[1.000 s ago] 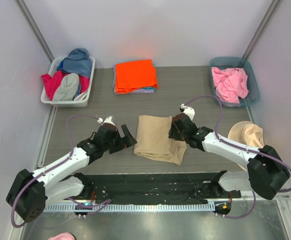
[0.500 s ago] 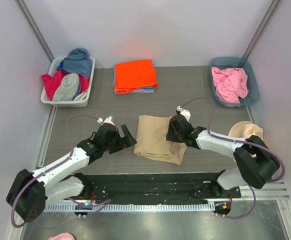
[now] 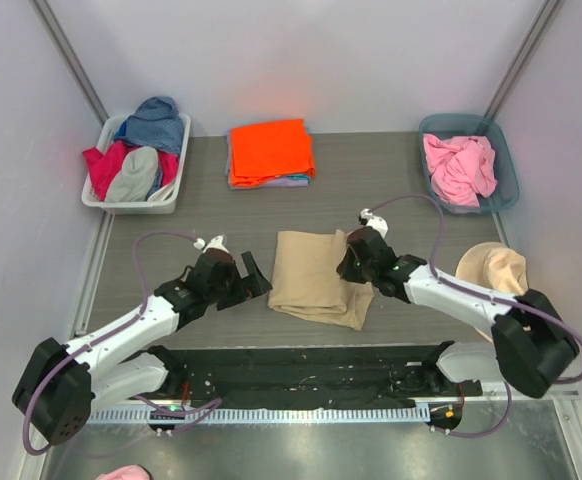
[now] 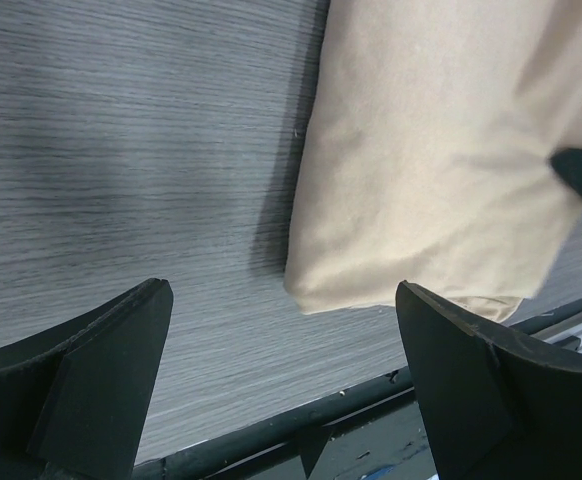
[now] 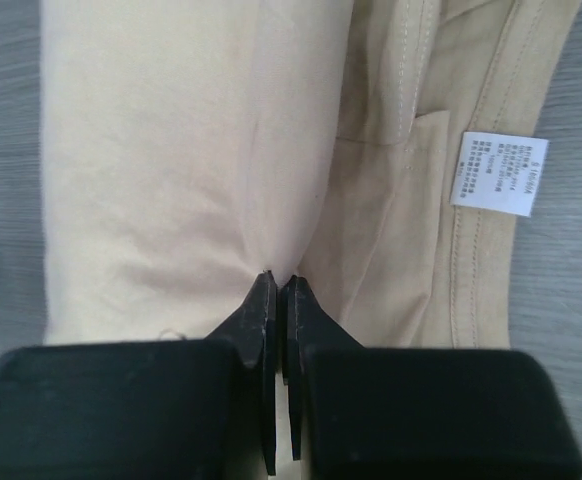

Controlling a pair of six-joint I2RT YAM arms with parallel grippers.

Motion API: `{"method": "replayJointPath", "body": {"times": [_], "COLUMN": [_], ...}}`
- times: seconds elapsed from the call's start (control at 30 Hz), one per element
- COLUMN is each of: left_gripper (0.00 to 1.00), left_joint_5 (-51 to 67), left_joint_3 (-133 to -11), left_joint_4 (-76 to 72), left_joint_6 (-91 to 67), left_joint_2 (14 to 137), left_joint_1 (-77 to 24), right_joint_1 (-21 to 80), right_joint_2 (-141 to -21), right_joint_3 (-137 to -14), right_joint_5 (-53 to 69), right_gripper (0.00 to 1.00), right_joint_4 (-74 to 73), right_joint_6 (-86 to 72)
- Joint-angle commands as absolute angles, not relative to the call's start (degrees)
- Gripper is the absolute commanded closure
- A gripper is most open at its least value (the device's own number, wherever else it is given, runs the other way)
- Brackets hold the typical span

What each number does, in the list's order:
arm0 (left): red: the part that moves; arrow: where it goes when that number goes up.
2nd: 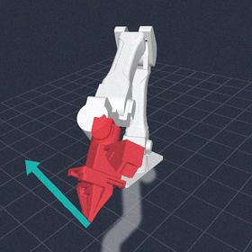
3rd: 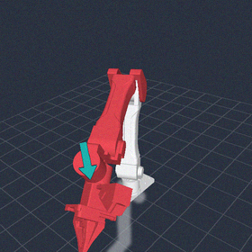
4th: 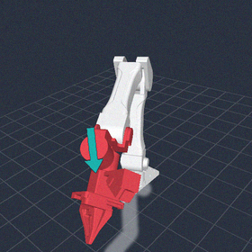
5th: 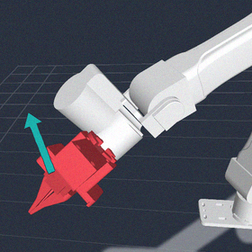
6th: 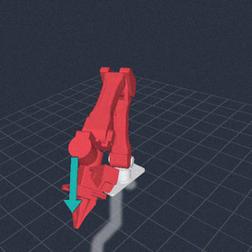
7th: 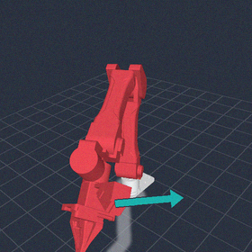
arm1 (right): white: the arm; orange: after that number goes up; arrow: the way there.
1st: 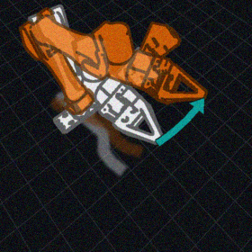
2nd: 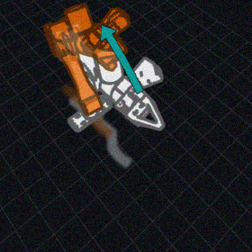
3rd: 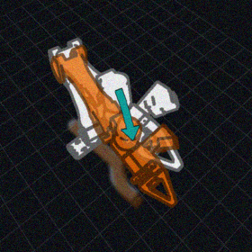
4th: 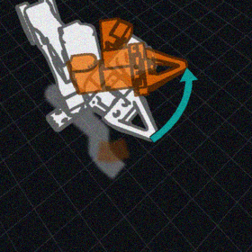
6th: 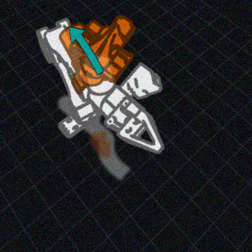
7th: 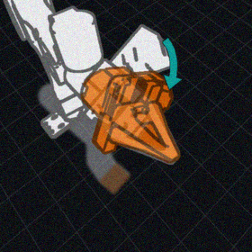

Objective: Fold and stack the t-shirts
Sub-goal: Fold the tshirt

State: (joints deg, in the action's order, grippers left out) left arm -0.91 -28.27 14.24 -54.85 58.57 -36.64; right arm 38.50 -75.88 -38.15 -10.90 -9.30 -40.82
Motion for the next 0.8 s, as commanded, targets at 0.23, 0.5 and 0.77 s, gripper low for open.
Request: {"method": "replayJointPath", "body": {"times": [0.23, 0.5, 0.77], "left_gripper": [0.0, 0.0, 0.0], "left_joint_5": [-1.2, -0.6, -0.3], "left_joint_3": [-27.9, -28.2, -28.5], "left_joint_4": [12.7, 11.6, 10.0], "left_joint_6": [-54.1, -54.1, -54.1], "left_joint_2": [59.1, 60.5, 63.0], "left_joint_1": [-36.7, -36.7, -36.7], "right_joint_1": [38.5, 38.6, 38.6], "right_joint_2": [-55.5, -47.9, -44.5], "right_joint_3": [-41.2, -31.0, -28.6], "right_joint_5": [-19.2, -20.1, -23.6], "right_gripper": [0.99, 0.99, 0.9], "right_joint_4": [-28.1, -34.3, -41.1], "right_joint_6": [-45.7, -52.2, -55.9]}}
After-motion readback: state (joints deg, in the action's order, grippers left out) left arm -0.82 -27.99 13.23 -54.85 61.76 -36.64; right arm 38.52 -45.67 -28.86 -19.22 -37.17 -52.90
